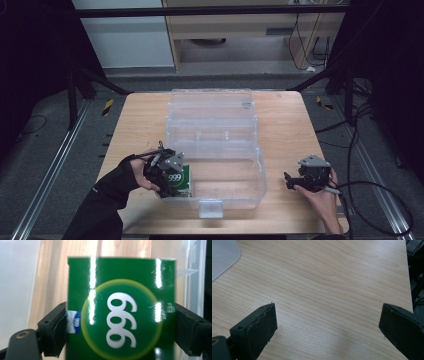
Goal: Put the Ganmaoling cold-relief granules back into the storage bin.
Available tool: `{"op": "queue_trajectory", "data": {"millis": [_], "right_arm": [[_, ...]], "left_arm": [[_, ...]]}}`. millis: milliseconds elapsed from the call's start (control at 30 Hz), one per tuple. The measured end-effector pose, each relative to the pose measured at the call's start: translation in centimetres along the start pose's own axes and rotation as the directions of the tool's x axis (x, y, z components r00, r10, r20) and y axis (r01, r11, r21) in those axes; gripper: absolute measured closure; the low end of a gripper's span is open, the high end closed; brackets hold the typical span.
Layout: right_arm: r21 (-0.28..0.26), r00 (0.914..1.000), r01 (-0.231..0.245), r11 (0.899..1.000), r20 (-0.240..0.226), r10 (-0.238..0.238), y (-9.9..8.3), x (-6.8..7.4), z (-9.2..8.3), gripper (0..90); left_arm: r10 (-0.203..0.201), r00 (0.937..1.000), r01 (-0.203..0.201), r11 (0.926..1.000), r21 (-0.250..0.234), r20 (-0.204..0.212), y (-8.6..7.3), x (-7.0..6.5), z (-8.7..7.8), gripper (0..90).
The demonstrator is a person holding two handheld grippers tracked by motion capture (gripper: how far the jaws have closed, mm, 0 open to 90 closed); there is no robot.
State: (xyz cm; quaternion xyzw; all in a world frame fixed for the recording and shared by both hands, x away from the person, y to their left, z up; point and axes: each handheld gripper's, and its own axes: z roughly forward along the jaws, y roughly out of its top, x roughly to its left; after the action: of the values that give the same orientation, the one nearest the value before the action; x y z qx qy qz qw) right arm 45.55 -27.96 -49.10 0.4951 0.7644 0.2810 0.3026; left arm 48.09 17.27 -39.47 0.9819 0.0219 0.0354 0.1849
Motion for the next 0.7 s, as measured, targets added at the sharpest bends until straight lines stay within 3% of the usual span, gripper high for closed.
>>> {"op": "queue_trajectory", "data": {"millis": [133, 300, 500, 633, 700], "right_arm": [[-0.001, 1.0000, 0.001, 1.000, -0.001, -0.001, 0.0, 0.0, 0.0, 2.1], [-0.001, 1.0000, 0.000, 1.000, 0.000, 0.000, 0.0, 0.0, 0.0, 2.1], [0.002, 1.0000, -0.008, 1.000, 0.000, 0.008, 0.0, 0.0, 0.0, 2.1], [0.003, 1.0000, -0.009, 1.000, -0.002, 0.009, 0.0, 0.0, 0.0, 2.2], [0.003, 1.0000, -0.009, 1.000, -0.002, 0.009, 0.0, 0.0, 0.0, 2.3]], "left_arm": [[-0.010, 0.9999, 0.009, 0.9987, -0.050, -0.011, 0.0, -0.1, -0.8, 14.0], [-0.008, 0.9994, 0.006, 0.9976, -0.069, -0.034, 0.0, -0.3, -2.0, 15.5], [-0.052, 0.9961, 0.042, 0.9904, -0.131, -0.072, -1.1, -0.6, -3.9, 20.8], [-0.105, 0.9852, 0.082, 0.9829, -0.165, -0.135, -2.4, -0.6, -5.1, 24.1], [-0.144, 0.9778, 0.113, 0.9744, -0.194, -0.152, -3.2, -0.8, -5.3, 24.7]]}}
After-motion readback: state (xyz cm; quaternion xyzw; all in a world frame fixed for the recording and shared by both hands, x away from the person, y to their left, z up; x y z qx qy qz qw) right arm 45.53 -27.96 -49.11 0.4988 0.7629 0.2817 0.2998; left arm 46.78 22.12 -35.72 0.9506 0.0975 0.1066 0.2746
